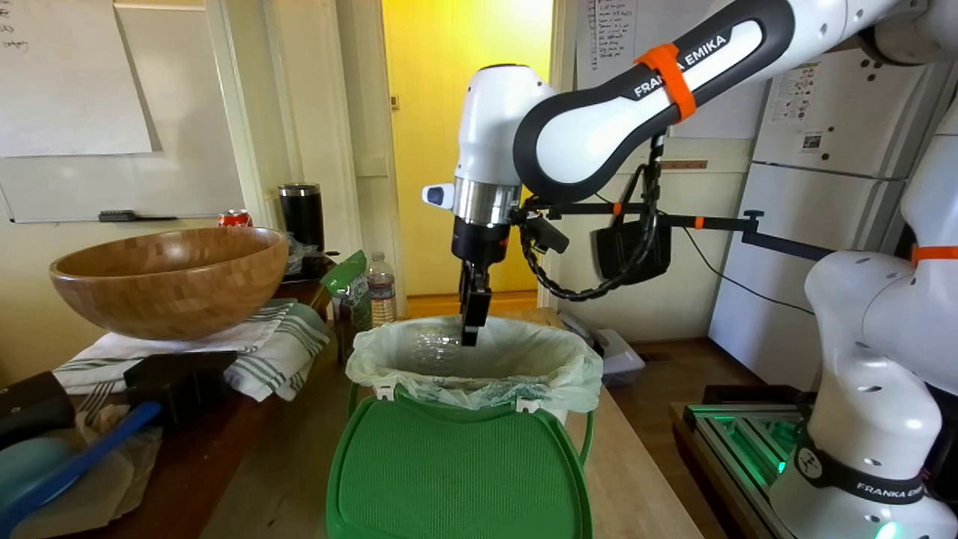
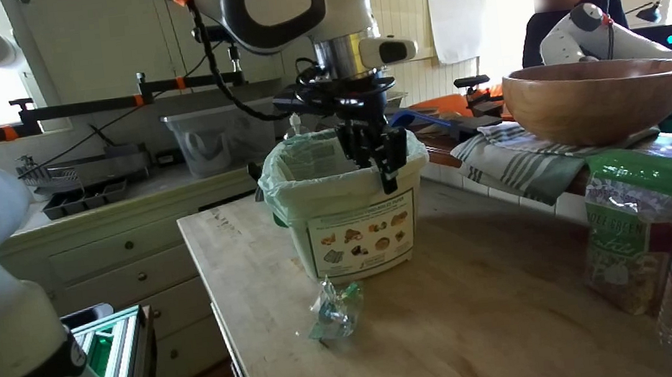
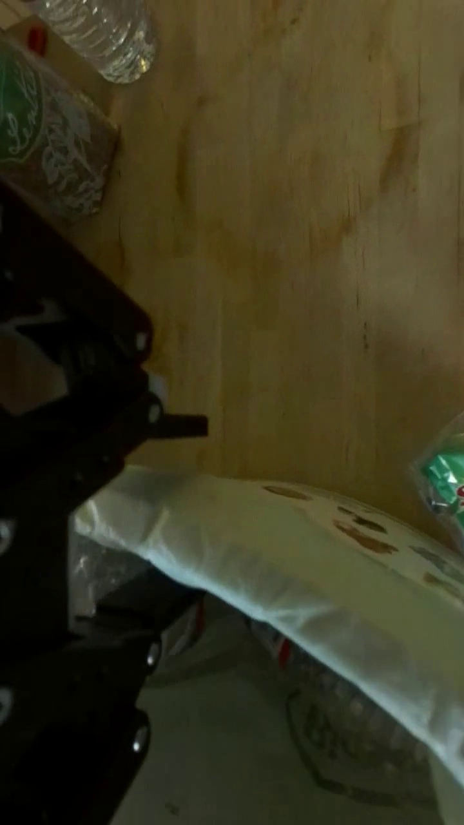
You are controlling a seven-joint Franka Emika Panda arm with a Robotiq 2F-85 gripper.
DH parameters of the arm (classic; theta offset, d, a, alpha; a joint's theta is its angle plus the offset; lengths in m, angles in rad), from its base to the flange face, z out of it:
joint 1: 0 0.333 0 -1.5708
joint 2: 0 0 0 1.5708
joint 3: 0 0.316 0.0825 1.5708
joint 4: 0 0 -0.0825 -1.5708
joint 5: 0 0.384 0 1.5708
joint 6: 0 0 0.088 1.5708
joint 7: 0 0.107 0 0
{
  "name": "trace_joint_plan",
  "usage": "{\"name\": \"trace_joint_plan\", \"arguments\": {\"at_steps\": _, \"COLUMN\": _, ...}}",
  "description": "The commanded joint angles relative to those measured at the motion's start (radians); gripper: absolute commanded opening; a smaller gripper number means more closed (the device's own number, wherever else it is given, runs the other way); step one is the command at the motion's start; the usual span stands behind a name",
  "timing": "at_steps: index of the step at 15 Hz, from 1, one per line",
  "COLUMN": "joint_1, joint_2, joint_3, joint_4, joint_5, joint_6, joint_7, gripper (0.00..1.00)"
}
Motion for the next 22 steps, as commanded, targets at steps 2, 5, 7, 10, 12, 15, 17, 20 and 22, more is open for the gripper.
{"name": "trace_joint_plan", "arguments": {"at_steps": 2, "joint_1": -0.033, "joint_2": 0.061, "joint_3": -0.015, "joint_4": 0.065, "joint_5": 0.108, "joint_6": 0.057, "joint_7": 0.114, "gripper": 0.16}}
{"name": "trace_joint_plan", "arguments": {"at_steps": 5, "joint_1": -0.057, "joint_2": 0.089, "joint_3": -0.024, "joint_4": 0.080, "joint_5": 0.141, "joint_6": 0.123, "joint_7": 0.193, "gripper": 0.00}}
{"name": "trace_joint_plan", "arguments": {"at_steps": 7, "joint_1": -0.075, "joint_2": 0.107, "joint_3": -0.030, "joint_4": 0.087, "joint_5": 0.143, "joint_6": 0.172, "joint_7": 0.257, "gripper": 0.03}}
{"name": "trace_joint_plan", "arguments": {"at_steps": 10, "joint_1": -0.100, "joint_2": 0.126, "joint_3": -0.038, "joint_4": 0.093, "joint_5": 0.105, "joint_6": 0.241, "joint_7": 0.349, "gripper": 0.04}}
{"name": "trace_joint_plan", "arguments": {"at_steps": 12, "joint_1": -0.113, "joint_2": 0.131, "joint_3": -0.043, "joint_4": 0.097, "joint_5": 0.067, "joint_6": 0.258, "joint_7": 0.378, "gripper": 0.05}}
{"name": "trace_joint_plan", "arguments": {"at_steps": 15, "joint_1": -0.128, "joint_2": 0.122, "joint_3": -0.050, "joint_4": 0.106, "joint_5": -0.020, "joint_6": 0.240, "joint_7": 0.376, "gripper": 0.05}}
{"name": "trace_joint_plan", "arguments": {"at_steps": 17, "joint_1": -0.136, "joint_2": 0.119, "joint_3": -0.055, "joint_4": 0.121, "joint_5": -0.101, "joint_6": 0.210, "joint_7": 0.353, "gripper": 0.05}}
{"name": "trace_joint_plan", "arguments": {"at_steps": 20, "joint_1": -0.138, "joint_2": 0.118, "joint_3": -0.054, "joint_4": 0.137, "joint_5": -0.203, "joint_6": 0.185, "joint_7": 0.306, "gripper": 0.05}}
{"name": "trace_joint_plan", "arguments": {"at_steps": 22, "joint_1": -0.134, "joint_2": 0.123, "joint_3": -0.051, "joint_4": 0.147, "joint_5": -0.221, "joint_6": 0.168, "joint_7": 0.249, "gripper": 0.05}}
